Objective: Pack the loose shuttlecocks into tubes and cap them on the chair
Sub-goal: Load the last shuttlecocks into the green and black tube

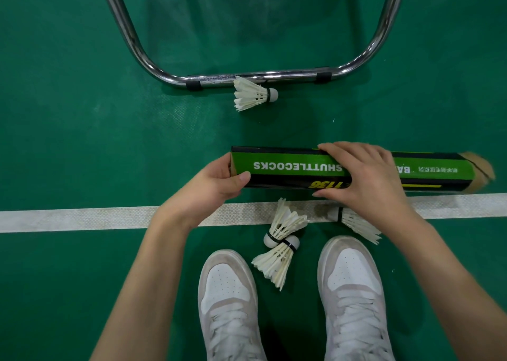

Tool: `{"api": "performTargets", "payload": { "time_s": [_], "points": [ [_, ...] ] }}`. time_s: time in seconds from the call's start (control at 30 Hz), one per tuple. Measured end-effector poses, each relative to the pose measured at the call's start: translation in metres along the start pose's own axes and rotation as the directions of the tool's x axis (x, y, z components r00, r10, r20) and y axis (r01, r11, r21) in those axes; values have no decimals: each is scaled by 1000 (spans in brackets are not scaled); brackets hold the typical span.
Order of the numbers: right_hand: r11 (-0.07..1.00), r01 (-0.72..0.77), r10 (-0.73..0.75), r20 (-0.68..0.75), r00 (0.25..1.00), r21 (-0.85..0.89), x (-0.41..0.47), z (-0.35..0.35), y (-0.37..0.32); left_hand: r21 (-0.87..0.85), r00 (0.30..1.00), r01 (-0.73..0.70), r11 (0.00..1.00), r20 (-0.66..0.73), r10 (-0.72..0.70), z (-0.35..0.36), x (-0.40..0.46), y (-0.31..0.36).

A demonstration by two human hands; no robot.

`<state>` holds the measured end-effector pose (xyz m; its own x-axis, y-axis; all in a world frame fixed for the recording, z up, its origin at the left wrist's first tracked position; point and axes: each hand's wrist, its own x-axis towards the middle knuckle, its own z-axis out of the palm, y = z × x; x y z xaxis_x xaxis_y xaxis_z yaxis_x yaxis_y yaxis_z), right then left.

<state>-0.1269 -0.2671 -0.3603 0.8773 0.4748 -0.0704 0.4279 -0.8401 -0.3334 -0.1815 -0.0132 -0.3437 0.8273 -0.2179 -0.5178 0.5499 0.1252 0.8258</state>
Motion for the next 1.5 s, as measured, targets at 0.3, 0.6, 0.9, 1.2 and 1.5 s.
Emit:
{"api": "performTargets", "payload": {
  "time_s": [0.3,0.6,0.9,1.2,1.5],
  "points": [
    [999,-28,28,-7,1000,20,5,-2,3,-18,969,-115,993,-224,108,1,2,0],
    [997,-78,78,2,997,14,4,-6,9,255,792,-103,961,-563,235,-17,50,11],
    [991,-131,131,15,991,22,4,-9,19,552,881,-48,832,-369,296,-27,99,15],
    [990,-142,142,28,990,3,4,-9,22,431,882,-81,899,-389,266,-18,98,22],
    [989,-149,149,7,989,3,4,-9,25,326,722,-171,930,-600,343,1,10,9]
  ]
}}
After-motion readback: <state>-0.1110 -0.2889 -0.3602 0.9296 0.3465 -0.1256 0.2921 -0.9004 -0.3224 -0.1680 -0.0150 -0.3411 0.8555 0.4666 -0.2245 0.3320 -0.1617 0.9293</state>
